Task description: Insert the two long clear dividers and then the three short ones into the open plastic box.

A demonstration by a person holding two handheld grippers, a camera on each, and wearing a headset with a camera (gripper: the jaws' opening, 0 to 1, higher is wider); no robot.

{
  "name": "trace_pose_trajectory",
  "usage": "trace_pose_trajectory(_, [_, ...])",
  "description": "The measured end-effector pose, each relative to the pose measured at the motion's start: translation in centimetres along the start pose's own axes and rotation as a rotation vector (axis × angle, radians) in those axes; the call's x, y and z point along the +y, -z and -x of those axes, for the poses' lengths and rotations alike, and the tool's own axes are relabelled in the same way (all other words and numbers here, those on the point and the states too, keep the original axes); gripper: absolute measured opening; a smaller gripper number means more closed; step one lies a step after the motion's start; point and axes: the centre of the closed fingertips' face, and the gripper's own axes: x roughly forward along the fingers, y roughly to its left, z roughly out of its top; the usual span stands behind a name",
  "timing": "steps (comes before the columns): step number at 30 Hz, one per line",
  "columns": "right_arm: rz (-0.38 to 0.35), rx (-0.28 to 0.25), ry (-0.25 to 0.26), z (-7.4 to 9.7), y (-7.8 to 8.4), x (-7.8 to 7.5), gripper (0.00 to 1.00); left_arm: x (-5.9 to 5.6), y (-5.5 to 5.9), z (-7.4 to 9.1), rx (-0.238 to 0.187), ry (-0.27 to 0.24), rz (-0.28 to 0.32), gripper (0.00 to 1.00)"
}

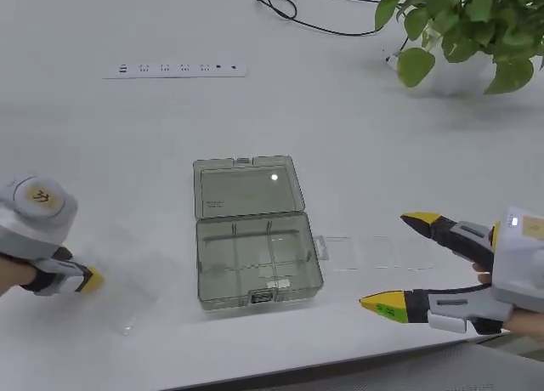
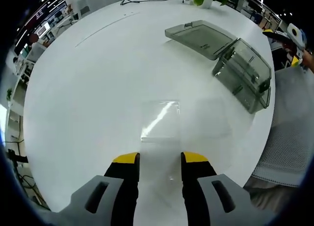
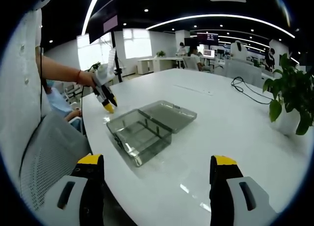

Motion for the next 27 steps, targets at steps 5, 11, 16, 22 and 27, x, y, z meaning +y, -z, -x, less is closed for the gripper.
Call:
trace_pose_trajectory(5, [0.002,0.001,-0.001,0.0,0.0,0.1,0.9,0.0,0.0,0.0,-0.009,0.009,0.022,0.32])
trace_pose_trajectory(11, [0.002,0.0,-0.001,0.0,-0.1,0.1,0.89,-0.1,-0.1,0.0,-0.012,0.025,0.036,0.32])
trace_pose_trajectory(16, [0.004,-0.003,-0.001,0.0,-0.4,0.6,0.89,-0.1,-0.2,0.1,-0.013,0.038,0.066,0.32])
trace_pose_trajectory(22, [0.009,0.003,-0.002,0.1,-0.7,1.1,0.89,-0.6,-0.3,0.3,-0.045,0.071,0.115,0.31])
trace_pose_trajectory(27, [0.011,0.005,-0.007,0.0,-0.7,1.1,0.89,-0.8,-0.3,0.3,-0.059,0.082,0.135,0.31])
